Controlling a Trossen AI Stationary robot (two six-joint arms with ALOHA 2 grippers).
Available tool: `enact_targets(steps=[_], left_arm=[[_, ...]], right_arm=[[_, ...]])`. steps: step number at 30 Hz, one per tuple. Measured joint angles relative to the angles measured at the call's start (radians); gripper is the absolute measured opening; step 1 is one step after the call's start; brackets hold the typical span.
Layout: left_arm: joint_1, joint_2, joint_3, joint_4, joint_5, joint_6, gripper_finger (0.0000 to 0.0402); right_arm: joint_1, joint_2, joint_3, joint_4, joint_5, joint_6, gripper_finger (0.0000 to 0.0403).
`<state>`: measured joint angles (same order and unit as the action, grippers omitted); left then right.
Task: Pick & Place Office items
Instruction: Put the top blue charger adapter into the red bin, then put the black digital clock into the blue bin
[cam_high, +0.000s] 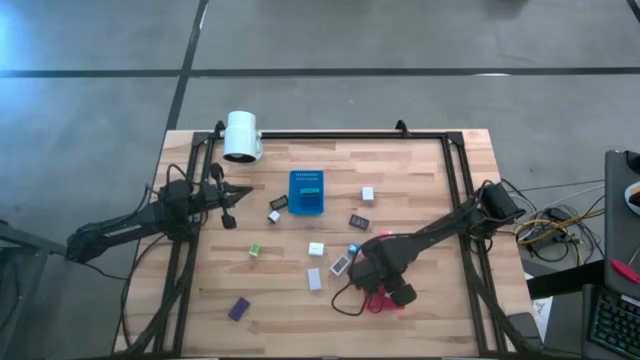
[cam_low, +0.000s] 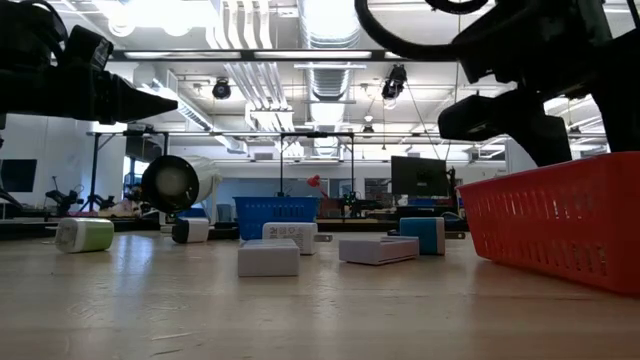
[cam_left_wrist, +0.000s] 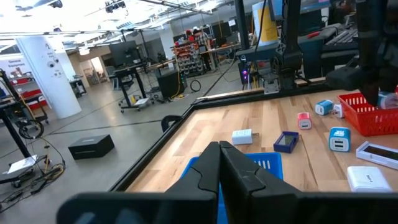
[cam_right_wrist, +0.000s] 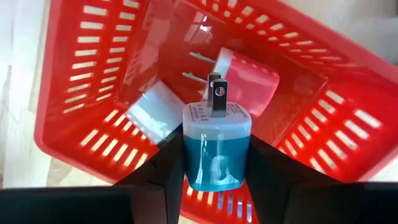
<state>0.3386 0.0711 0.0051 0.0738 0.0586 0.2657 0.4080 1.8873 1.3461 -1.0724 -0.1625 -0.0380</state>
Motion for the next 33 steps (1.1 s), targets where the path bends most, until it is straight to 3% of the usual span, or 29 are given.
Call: enact_targets(steps=[12,19,25,30,33], left_arm=[[0.000,0.000,0.000,0.000,0.000,0.000,0.0012],[0.000,0.000,0.000,0.000,0.000,0.000,0.0012],[0.000,0.000,0.000,0.000,0.000,0.000,0.0012],[0.000,0.002,0.000,0.000,0.000,0.000,0.0012],[0.000,0.002,0.000,0.000,0.000,0.000,0.0012]], right_arm=[[0.000,0.000,0.000,0.006,-0.004,0.005,0.0185],[0.000,-0.001,0.027,-0.057,0.005,0.007,0.0198],[-0.010,-0.041,0.098,-0.246,0.074,0.004,0.0184],[-0.024,-0.193,0.102,-0.120,0.214,-0.057,0.0153],[-0.040,-0.316,0.082,-0.017,0.237,-0.104,0.0122]])
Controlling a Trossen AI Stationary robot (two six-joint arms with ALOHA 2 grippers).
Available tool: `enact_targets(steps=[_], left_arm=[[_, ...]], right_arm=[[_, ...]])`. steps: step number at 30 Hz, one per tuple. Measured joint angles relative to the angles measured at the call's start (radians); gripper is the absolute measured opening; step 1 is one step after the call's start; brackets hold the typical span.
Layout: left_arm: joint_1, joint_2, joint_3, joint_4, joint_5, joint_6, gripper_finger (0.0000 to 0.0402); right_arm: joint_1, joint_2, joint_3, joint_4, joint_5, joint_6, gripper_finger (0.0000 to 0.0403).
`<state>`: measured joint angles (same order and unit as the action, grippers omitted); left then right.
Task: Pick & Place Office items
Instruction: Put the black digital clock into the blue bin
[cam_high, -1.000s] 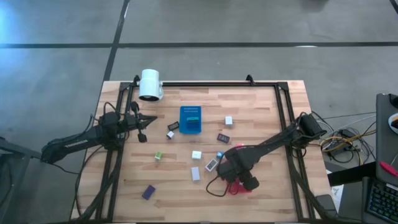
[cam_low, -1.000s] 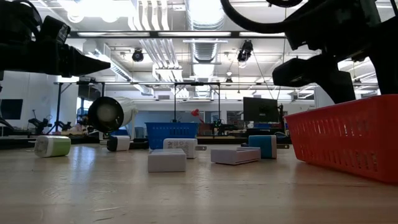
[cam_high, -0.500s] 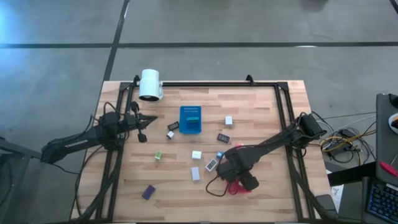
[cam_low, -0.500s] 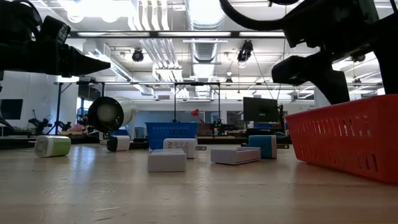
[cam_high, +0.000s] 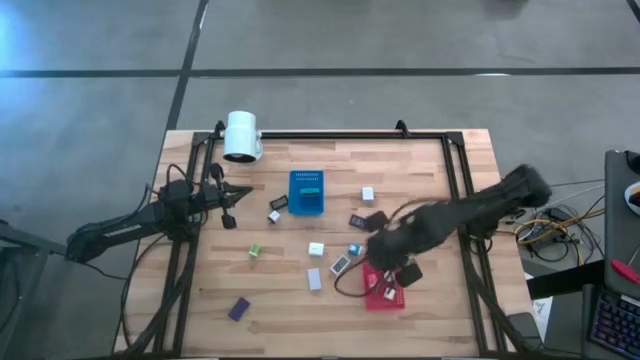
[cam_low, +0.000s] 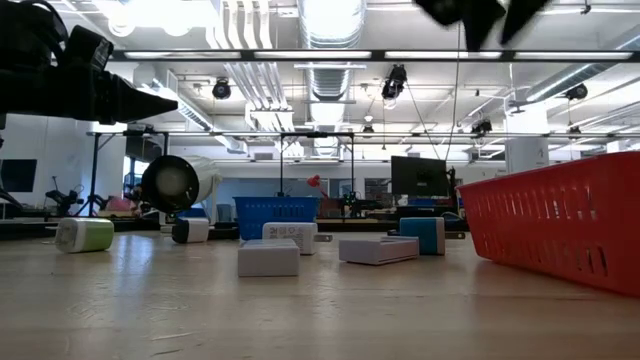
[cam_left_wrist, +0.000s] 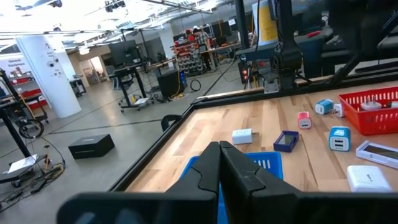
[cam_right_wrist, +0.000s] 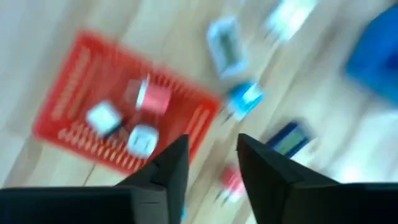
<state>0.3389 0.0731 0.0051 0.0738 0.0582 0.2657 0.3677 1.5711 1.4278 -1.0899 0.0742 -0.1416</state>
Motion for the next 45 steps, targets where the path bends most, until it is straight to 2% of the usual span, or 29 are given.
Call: enact_targets(steps=[4,9,14,18,21,24,28,32,35,39,45], left_arm=[[0.000,0.000,0.000,0.000,0.000,0.000,0.0012],[0.000,0.000,0.000,0.000,0.000,0.000,0.0012],[0.000,0.000,0.000,0.000,0.000,0.001,0.0012],[0.000,0.000,0.000,0.000,0.000,0.016,0.0012],[0.000,0.000,0.000,0.000,0.000,0.019,0.0012],[0.000,0.000,0.000,0.000,0.000,0.019,0.0012],[0.000,0.000,0.000,0.000,0.000,0.019,0.0012],[0.000,0.000,0.000,0.000,0.000,0.019,0.0012],[0.000,0.000,0.000,0.000,0.000,0.019,0.0012],[0.000,0.000,0.000,0.000,0.000,0.019,0.0012],[0.000,0.000,0.000,0.000,0.000,0.020,0.0012]], right_arm=[[-0.041,-0.207,-0.069,0.201,-0.006,-0.061,0.0071],[-0.169,-0.480,-0.249,0.455,-0.128,-0.129,0.0016],[-0.371,-0.721,-0.511,0.687,-0.276,-0.098,0.0011],[-0.513,-0.871,-0.681,0.828,-0.336,-0.017,0.0011],[-0.571,-0.972,-0.794,0.970,-0.348,0.067,0.0010],[-0.592,-1.054,-0.887,1.045,-0.334,0.141,0.0009],[-0.581,-1.150,-1.017,1.121,-0.245,0.192,0.0008],[-0.578,-1.239,-1.117,1.128,-0.166,0.210,0.0008],[-0.577,-1.303,-1.166,1.127,-0.161,0.253,0.0008],[-0.569,-1.380,-1.229,1.136,-0.159,0.186,0.0008],[-0.569,-1.473,-1.325,1.251,-0.150,0.098,0.0008]])
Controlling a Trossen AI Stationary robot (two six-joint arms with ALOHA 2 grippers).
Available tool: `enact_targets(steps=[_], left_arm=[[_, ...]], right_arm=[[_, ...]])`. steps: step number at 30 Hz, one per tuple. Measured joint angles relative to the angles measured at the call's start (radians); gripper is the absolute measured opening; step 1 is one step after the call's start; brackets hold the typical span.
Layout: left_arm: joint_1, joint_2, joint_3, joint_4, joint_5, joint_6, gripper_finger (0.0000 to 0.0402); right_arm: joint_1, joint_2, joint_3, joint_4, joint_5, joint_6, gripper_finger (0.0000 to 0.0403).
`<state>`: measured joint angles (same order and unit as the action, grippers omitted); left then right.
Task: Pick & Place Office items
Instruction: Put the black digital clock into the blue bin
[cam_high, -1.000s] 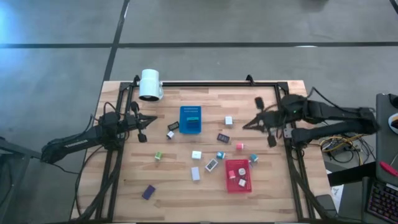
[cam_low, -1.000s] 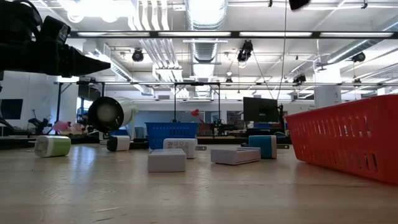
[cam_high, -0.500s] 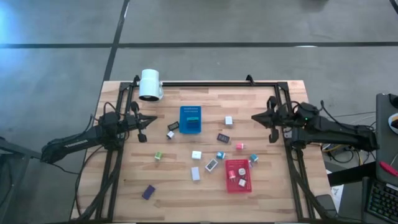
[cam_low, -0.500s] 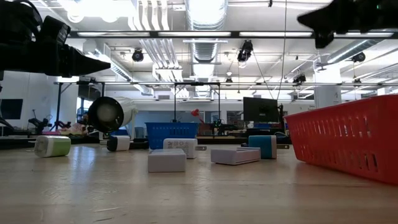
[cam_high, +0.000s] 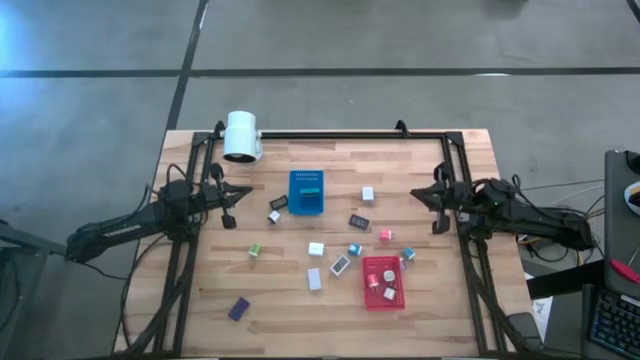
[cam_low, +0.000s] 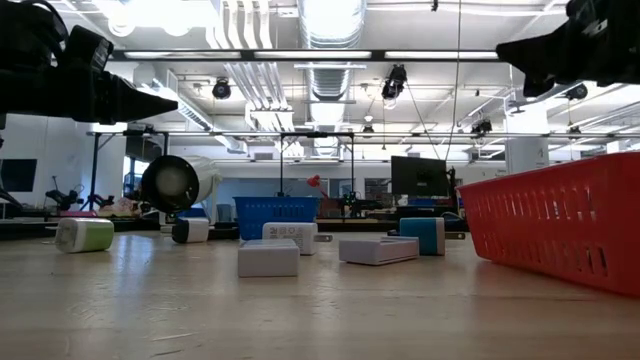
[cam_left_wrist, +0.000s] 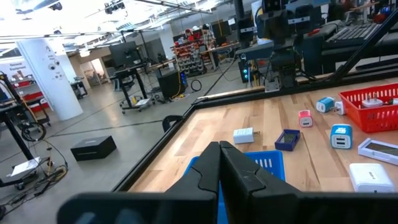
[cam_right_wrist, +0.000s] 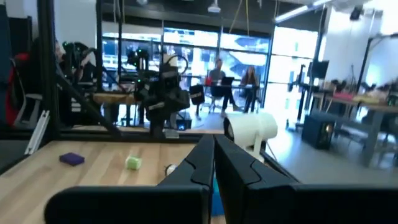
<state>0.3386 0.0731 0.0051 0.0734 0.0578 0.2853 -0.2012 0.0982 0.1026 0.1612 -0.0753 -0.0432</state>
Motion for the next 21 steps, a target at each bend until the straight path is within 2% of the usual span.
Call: enact_targets(steps=[9,16,21], left_arm=[[0.000,0.000,0.000,0.000,0.000,0.003,0.0012],[0.000,0.000,0.000,0.000,0.000,-0.006,0.0012],[0.000,0.000,0.000,0.000,0.000,-0.008,0.0012]], right_arm=[[0.000,-0.070,-0.084,0.011,-0.010,-0.047,0.0008],[0.000,-0.077,-0.094,0.012,-0.014,-0.039,0.0008],[0.000,-0.077,-0.094,0.010,-0.079,-0.068,0.0008]])
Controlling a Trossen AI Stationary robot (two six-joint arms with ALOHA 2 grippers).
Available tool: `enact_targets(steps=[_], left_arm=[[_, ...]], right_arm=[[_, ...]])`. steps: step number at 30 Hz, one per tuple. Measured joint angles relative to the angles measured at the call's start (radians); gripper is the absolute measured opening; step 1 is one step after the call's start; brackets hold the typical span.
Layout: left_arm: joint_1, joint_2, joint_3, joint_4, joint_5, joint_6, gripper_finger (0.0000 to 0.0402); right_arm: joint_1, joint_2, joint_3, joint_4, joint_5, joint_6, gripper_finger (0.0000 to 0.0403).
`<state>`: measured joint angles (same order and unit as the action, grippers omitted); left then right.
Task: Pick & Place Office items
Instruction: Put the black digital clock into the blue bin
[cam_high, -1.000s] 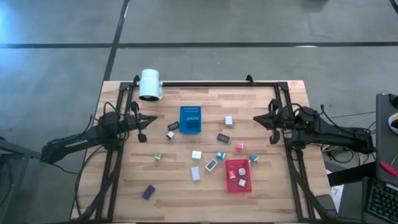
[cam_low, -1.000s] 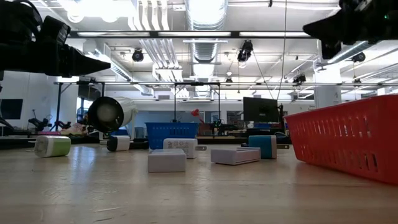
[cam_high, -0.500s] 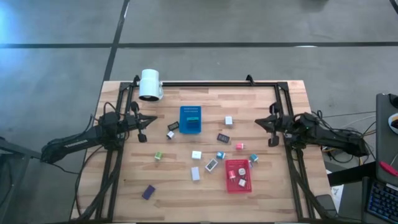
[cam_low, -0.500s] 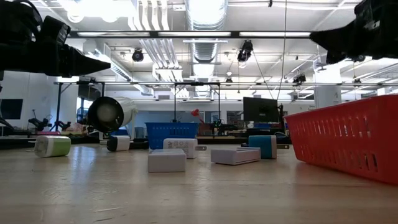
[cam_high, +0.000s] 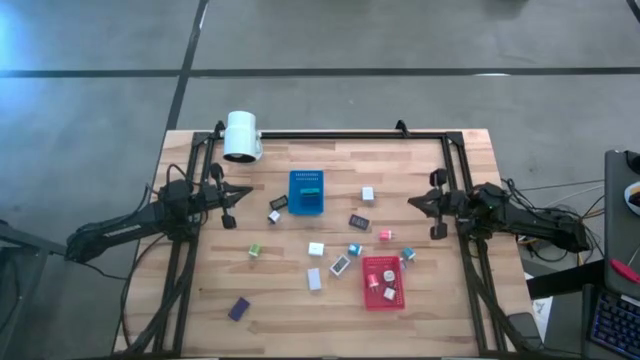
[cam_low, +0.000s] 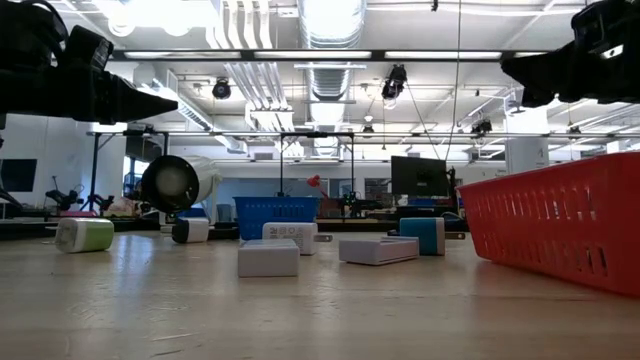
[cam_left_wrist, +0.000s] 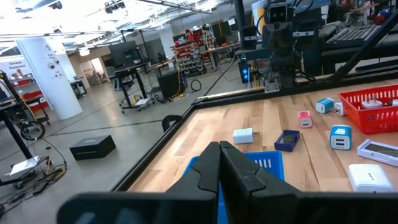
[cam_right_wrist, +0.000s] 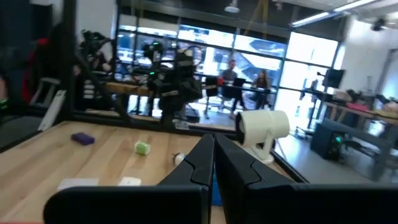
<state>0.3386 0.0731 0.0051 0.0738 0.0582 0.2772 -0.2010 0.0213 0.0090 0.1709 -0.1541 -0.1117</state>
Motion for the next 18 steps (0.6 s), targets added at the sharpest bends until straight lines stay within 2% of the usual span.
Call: enact_targets(steps=[8,18], left_arm=[[0.001,0.000,0.000,0.002,-0.005,0.024,0.0012],[0.000,0.000,0.000,0.149,-0.015,0.022,0.0012]], right_arm=[[0.000,-0.001,0.000,0.002,-0.011,0.002,0.0008],[0.000,0.000,0.000,0.004,-0.011,0.020,0.0008]])
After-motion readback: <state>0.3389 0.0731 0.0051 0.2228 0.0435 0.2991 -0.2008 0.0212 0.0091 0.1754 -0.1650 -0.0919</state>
